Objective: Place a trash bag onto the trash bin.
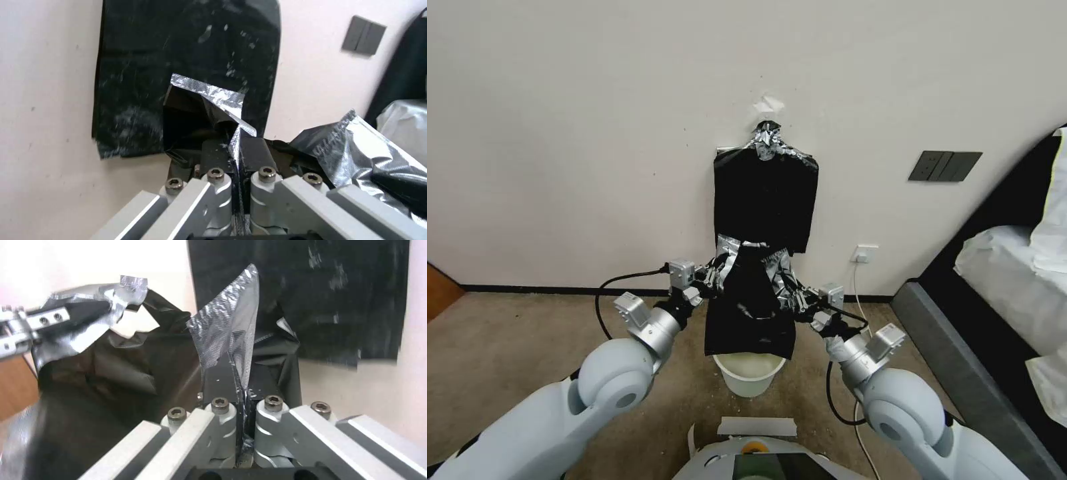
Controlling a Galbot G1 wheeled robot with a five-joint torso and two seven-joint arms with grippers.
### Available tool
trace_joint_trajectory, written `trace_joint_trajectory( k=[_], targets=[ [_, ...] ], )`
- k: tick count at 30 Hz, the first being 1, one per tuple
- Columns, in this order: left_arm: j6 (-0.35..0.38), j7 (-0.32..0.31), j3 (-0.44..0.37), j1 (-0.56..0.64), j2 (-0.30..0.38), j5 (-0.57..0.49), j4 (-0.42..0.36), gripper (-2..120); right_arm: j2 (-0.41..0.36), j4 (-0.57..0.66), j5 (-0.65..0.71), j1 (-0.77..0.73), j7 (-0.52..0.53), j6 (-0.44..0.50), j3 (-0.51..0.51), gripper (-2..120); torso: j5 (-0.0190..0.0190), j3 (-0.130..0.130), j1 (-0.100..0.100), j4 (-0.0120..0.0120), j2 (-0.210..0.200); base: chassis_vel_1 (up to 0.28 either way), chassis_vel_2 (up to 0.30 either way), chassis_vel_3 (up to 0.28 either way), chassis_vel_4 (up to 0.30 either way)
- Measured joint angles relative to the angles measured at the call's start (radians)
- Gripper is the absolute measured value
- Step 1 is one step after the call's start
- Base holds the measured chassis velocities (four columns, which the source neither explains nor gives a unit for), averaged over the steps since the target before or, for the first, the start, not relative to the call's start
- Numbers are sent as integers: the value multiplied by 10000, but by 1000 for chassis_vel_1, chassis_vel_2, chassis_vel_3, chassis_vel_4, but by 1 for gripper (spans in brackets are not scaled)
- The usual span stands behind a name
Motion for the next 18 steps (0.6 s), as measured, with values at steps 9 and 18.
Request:
trace_joint_trajectory(
  k=[9,18],
  targets=[
    [-92,141,-15,977,-533,718,487,0,823,-668,-480,-642,-4,214,-263,0,-2,0,-1,1,0,0,0,0,0],
    [-179,167,-61,2358,-1322,1562,781,0,1623,-1459,-1061,-1568,227,435,-446,0,-2,0,-1,1,0,0,0,0,0]
  ],
)
